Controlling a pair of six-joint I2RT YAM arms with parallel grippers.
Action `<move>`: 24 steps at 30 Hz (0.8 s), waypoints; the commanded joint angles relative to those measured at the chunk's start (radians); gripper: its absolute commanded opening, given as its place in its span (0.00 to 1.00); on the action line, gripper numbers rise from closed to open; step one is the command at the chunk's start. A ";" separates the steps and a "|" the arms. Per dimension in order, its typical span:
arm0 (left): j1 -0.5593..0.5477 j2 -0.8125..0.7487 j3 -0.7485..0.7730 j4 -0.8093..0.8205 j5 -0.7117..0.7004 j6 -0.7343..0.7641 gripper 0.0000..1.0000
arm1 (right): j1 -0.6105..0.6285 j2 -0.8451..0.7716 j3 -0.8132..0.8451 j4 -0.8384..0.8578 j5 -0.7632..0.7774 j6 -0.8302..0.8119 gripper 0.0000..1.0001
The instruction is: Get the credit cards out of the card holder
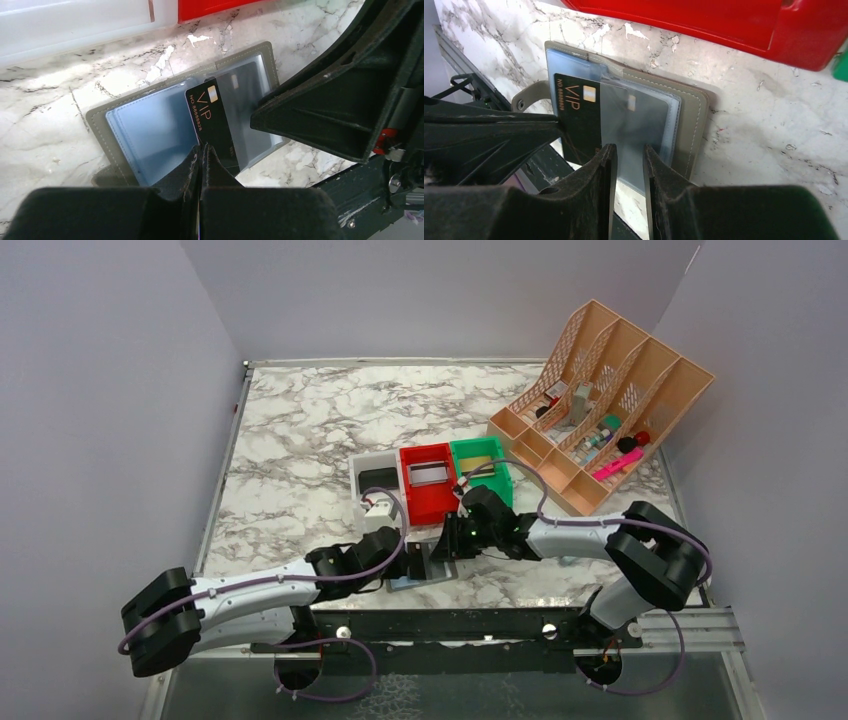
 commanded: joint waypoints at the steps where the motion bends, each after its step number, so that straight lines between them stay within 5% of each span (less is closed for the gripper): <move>1: -0.003 -0.069 -0.001 -0.046 -0.058 0.010 0.00 | 0.003 0.023 0.005 -0.092 0.080 -0.005 0.31; 15: -0.003 -0.076 -0.032 -0.002 -0.036 0.002 0.00 | 0.039 -0.129 -0.016 -0.021 0.027 -0.059 0.31; 24: -0.004 -0.094 -0.049 0.026 -0.025 -0.007 0.00 | 0.049 0.011 0.009 0.069 -0.039 -0.025 0.31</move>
